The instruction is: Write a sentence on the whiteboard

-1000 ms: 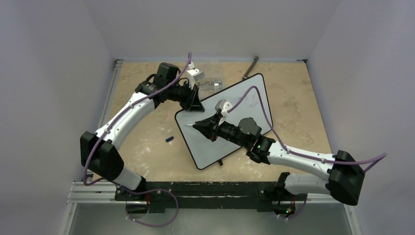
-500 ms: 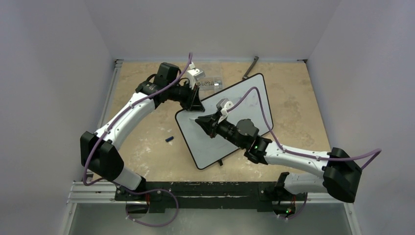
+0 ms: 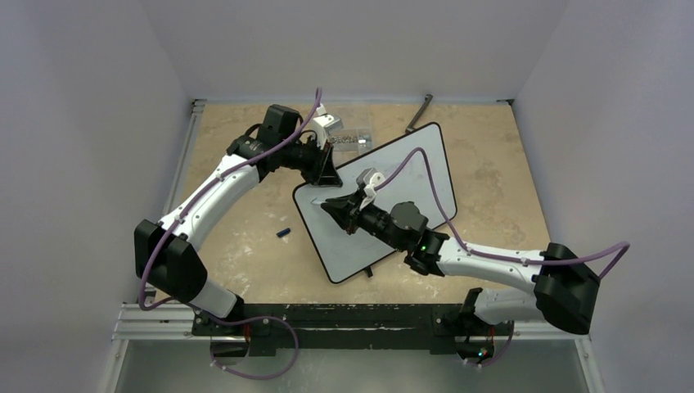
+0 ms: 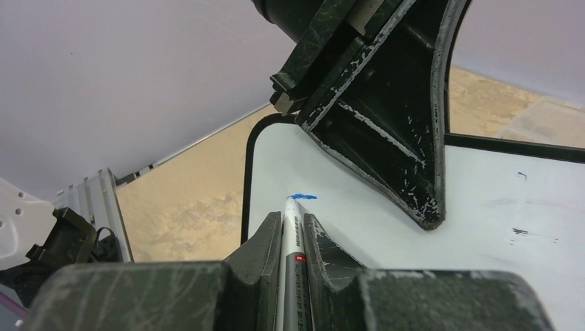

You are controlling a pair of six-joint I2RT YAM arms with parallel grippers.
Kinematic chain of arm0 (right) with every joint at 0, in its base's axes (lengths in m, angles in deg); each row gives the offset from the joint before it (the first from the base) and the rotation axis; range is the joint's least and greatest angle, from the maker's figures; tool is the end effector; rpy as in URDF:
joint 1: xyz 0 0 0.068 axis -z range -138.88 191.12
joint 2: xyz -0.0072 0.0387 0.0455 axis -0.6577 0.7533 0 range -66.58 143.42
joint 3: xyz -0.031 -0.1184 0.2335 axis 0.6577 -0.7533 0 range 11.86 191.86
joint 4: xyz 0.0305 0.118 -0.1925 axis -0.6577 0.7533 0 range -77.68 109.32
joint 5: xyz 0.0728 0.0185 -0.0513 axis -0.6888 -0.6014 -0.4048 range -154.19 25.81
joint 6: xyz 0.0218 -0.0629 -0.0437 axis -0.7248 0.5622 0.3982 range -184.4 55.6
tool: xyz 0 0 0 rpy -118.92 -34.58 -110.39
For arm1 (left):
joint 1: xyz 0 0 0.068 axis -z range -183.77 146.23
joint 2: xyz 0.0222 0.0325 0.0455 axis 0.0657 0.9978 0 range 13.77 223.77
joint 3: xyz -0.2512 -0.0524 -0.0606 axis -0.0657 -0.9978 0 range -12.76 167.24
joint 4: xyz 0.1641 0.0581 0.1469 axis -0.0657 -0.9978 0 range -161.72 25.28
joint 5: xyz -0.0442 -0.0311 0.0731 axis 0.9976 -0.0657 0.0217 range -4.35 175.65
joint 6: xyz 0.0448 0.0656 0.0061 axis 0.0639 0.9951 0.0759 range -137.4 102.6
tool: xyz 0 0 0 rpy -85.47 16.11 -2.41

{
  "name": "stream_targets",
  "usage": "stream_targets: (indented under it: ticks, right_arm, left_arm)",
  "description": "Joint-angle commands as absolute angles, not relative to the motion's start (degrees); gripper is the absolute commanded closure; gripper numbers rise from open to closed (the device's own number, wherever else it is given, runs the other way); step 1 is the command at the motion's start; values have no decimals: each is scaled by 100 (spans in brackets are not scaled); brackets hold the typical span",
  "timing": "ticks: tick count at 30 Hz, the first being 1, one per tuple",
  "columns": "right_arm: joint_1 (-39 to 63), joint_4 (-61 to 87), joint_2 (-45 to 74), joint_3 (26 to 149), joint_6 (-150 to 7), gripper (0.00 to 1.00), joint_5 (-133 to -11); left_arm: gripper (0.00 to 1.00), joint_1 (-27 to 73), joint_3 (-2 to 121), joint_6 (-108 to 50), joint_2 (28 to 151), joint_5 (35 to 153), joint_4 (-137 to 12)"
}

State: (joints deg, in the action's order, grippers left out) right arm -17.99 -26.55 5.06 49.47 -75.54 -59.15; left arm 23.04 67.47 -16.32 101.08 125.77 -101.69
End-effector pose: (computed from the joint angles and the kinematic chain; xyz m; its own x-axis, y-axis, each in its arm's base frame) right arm 0.1531 0.2442 0.2999 -0.1140 0.1842 -0.9763 -0.8031 0.5614 0.1997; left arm 0.2597 -0.1809 0.3136 -0.6062 0.3225 -0.7270 0.7698 0.4676 -0.4344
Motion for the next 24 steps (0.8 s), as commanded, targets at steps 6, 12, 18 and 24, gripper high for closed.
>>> stream_targets:
  ticks: [6, 12, 18, 24]
  right_arm:
    - [-1846, -2524, 587, 4906, -7578, 100, -5663]
    - [-1855, -2372, 462, 4813, -7588, 100, -5366]
    - [-1855, -2206, 303, 4737, -7602, 100, -5018]
    - [-1857, -2045, 174, 4685, -7620, 100, -4724]
  left_arm:
    - [100, 2516, 6639, -745, 10201, 11750, -10233]
    - [100, 2524, 6635, -747, 10195, 11738, -10236]
    - [100, 2521, 6635, -745, 10199, 11729, -10242]
    - [100, 2525, 6630, -738, 10183, 11724, -10231]
